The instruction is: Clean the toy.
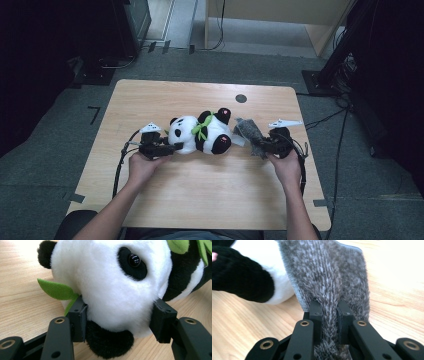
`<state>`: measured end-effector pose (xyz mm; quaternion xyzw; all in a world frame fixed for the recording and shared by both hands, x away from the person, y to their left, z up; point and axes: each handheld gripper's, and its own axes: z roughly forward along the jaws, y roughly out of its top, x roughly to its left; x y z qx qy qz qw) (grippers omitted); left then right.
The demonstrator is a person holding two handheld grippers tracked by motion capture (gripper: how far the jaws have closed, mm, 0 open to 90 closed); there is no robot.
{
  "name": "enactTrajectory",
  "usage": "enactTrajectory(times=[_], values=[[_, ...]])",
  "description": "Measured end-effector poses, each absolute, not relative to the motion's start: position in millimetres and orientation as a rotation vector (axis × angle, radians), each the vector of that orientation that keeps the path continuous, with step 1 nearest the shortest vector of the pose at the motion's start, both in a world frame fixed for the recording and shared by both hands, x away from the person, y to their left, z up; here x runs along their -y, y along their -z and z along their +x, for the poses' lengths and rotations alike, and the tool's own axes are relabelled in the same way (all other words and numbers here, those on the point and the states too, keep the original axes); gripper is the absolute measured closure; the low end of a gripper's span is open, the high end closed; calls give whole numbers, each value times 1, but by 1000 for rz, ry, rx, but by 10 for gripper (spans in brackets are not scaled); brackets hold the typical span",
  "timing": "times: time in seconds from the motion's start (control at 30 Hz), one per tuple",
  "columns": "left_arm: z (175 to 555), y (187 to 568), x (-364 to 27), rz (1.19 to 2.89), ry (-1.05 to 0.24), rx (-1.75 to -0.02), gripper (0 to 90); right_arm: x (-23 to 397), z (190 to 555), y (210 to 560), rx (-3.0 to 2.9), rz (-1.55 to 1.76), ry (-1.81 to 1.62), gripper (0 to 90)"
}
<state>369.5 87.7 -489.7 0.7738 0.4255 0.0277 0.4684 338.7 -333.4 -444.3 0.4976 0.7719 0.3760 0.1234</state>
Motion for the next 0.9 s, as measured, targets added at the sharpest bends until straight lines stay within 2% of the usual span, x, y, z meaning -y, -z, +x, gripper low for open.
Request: enactTrajectory(times=[0.43, 0.9], values=[[373, 489, -89, 1885, -63, -1044, 409, 365, 365, 444, -2100, 1542, -1064, 795], [374, 491, -89, 1892, -82, -1031, 400, 377, 405, 482, -2094, 1654, -940, 781]])
